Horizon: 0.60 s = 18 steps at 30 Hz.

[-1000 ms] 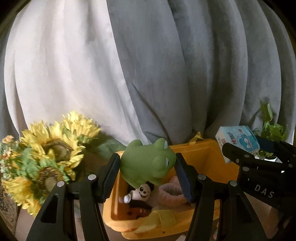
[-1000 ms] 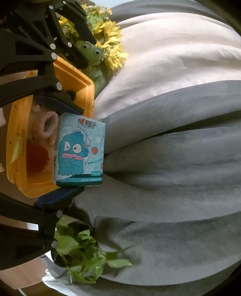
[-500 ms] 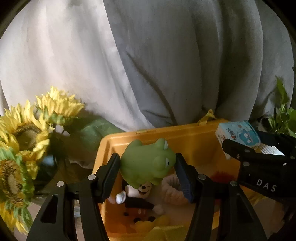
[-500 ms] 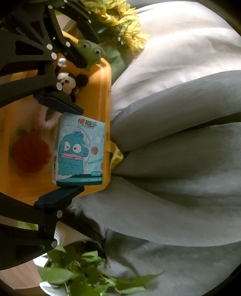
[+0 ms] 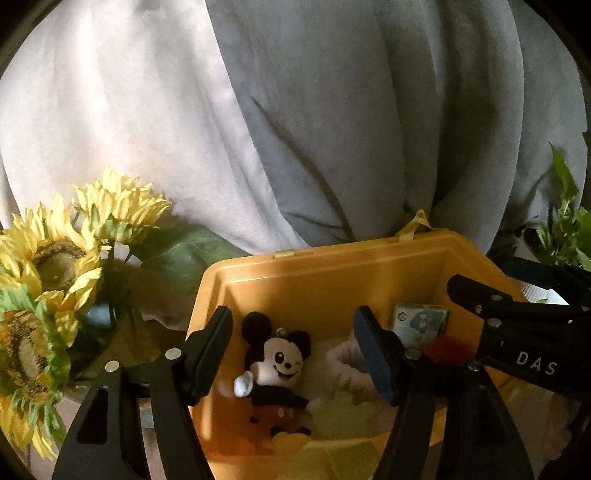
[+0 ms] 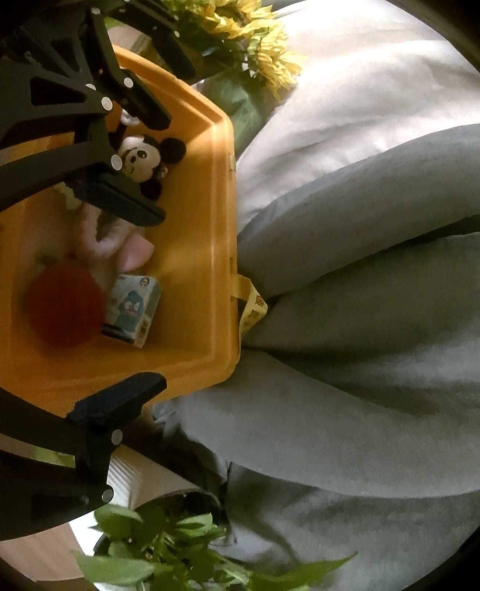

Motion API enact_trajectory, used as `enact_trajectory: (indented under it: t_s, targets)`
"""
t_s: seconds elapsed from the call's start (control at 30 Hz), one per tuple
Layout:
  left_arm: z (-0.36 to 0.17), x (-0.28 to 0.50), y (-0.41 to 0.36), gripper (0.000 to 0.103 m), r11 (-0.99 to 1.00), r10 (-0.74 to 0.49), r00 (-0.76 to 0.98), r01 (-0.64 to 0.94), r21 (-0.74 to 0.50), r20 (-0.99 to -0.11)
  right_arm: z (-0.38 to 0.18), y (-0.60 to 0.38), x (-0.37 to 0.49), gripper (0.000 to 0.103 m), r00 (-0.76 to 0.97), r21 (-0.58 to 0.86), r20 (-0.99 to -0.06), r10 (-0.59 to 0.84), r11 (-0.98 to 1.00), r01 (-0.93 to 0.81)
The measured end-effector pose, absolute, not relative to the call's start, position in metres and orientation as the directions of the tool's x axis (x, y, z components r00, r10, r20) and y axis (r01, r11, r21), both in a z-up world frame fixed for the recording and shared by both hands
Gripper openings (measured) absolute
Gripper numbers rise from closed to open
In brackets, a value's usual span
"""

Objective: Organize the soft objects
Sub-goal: 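Open both tools to drop the frog and blue box into the crate, then withdraw both tools from the crate toward the white cloth and fabric ball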

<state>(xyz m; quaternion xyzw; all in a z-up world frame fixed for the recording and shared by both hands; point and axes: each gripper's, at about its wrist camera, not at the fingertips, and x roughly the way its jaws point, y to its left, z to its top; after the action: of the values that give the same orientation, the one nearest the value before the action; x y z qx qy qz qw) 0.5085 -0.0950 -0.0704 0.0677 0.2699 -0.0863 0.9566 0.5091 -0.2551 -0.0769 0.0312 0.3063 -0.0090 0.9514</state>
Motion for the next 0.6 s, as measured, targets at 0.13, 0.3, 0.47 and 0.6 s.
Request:
enact_trajectory:
  t_s: [0.13, 0.3, 0.47, 0.6]
  targets:
    - [-0.060, 0.495, -0.093, 0.067, 0.975, -0.143, 0.847, 0.210, 0.074, -0.512, -0.067, -0.256, 0.495, 0.082, 0.828, 0.059, -0.560, -0.002, 0.997, 0.042]
    - [-0.044, 0.473, -0.091, 0.067, 0.974, -0.156, 0.867, 0.215, 0.073, -0.474, -0.051, -0.257, 0.472, 0.082, 0.853, 0.064, -0.522, -0.007, 0.997, 0.047]
    - [-0.030, 0.451, -0.090, 0.067, 0.974, -0.159, 0.883, 0.214, 0.077, -0.441, -0.036, -0.257, 0.448, 0.082, 0.875, 0.059, -0.483, -0.022, 0.997, 0.057]
    - [-0.022, 0.433, -0.088, 0.068, 0.973, -0.162, 0.894, 0.214, 0.081, -0.417, -0.026, -0.256, 0.432, 0.082, 0.886, 0.061, -0.463, -0.025, 0.996, 0.060]
